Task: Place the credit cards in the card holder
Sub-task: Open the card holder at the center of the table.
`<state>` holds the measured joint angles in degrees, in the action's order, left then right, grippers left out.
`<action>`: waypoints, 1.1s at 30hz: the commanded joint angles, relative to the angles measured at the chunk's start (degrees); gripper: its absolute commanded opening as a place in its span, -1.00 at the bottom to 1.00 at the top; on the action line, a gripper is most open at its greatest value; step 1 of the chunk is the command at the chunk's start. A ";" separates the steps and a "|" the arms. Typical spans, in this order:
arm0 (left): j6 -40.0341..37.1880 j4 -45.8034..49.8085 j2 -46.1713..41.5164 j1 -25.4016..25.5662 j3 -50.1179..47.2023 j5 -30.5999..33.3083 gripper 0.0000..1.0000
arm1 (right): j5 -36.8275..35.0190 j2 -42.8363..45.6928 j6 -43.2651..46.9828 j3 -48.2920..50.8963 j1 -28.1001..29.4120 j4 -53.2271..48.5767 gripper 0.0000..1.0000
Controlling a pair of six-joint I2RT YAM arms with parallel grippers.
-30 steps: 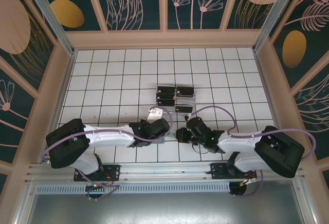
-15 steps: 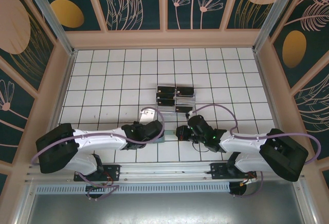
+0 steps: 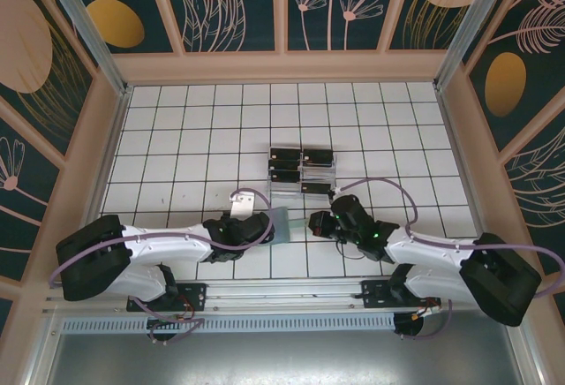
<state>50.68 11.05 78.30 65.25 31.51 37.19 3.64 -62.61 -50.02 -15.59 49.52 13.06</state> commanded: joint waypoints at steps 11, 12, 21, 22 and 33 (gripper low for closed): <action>1.70 2.03 1.58 -0.15 -1.89 -0.65 0.55 | -2.88 5.90 -1.57 5.69 -4.73 -5.84 -1.00; 1.71 2.22 1.30 -0.15 -1.88 -0.54 0.57 | -2.88 6.16 -1.65 5.90 -4.88 -5.93 -1.00; 2.32 3.69 1.46 -0.20 -1.72 0.90 0.68 | -3.51 7.24 -2.10 6.24 -5.74 -7.00 -1.00; 2.45 3.89 1.58 -0.19 -1.72 1.04 0.68 | -3.51 7.30 -2.12 6.18 -5.76 -7.00 -1.00; 3.41 6.50 1.43 -0.14 -1.41 3.07 0.81 | -2.24 7.24 -0.27 2.67 -5.91 -9.06 -1.00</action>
<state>53.10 15.07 79.77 65.21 30.15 38.09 2.46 -56.01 -51.35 -10.59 44.16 5.87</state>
